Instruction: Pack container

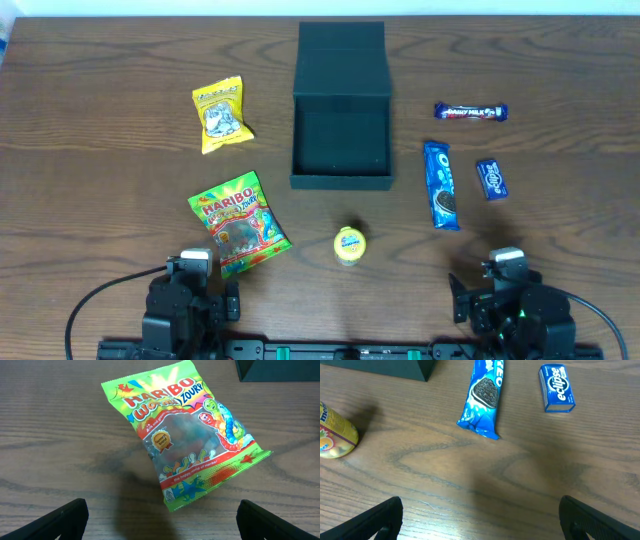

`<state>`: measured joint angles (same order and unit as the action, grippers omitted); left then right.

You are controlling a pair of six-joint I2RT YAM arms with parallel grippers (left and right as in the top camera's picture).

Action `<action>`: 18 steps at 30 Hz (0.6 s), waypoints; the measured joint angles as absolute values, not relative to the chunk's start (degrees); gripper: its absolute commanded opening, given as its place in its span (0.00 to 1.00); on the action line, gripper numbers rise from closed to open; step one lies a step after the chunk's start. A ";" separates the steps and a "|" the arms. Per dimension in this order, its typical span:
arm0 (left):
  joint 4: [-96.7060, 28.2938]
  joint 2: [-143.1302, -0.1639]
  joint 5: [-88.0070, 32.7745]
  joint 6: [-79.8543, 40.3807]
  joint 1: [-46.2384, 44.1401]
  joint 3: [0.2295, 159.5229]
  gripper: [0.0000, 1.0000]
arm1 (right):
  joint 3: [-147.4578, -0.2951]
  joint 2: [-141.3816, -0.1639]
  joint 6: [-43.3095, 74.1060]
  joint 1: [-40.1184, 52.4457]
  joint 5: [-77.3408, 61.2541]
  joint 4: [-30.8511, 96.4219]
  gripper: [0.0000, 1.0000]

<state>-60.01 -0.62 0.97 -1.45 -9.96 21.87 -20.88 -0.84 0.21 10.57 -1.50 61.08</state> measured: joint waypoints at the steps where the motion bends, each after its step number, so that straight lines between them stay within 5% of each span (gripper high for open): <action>1: -59.99 -0.62 1.30 -1.45 -9.96 21.85 0.95 | -20.88 -0.84 0.21 10.57 -1.50 61.08 0.99; 10: -59.46 -0.62 3.53 -1.48 -9.96 21.54 0.96 | -20.88 -0.84 0.21 10.57 -1.50 61.08 0.99; 18: -45.65 -0.67 4.95 -1.45 -9.96 20.25 0.96 | -20.88 -0.82 0.21 10.57 -1.50 61.08 0.99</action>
